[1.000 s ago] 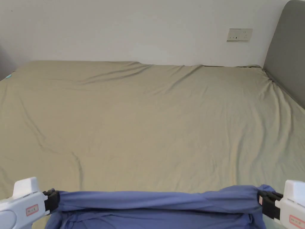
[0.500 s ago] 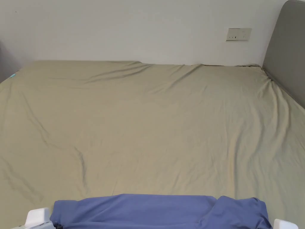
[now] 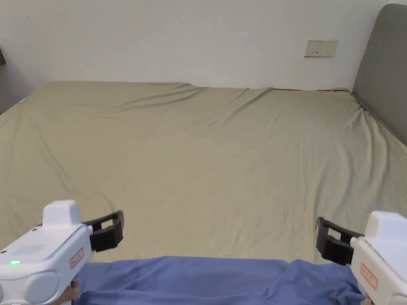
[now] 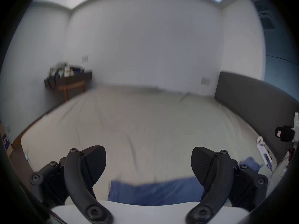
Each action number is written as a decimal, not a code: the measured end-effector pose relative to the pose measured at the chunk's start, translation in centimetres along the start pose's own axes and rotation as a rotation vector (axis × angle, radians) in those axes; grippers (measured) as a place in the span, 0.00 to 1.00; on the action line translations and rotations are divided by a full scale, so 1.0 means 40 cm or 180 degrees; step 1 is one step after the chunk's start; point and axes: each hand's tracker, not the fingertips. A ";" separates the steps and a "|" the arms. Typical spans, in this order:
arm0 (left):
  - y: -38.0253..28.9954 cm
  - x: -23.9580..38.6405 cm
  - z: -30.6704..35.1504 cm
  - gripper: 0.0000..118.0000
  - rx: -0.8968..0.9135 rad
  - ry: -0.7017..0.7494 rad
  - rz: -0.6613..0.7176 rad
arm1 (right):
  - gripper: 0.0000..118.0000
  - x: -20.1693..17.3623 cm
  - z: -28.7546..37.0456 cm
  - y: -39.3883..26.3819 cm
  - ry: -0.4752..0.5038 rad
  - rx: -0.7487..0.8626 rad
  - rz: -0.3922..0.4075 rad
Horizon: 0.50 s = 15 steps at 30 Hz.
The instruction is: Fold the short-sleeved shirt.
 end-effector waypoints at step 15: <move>0.094 0.135 0.078 0.00 0.1100 -0.0043 -0.0083 | 0.02 -0.143 0.075 0.121 -0.0258 0.1078 0.0355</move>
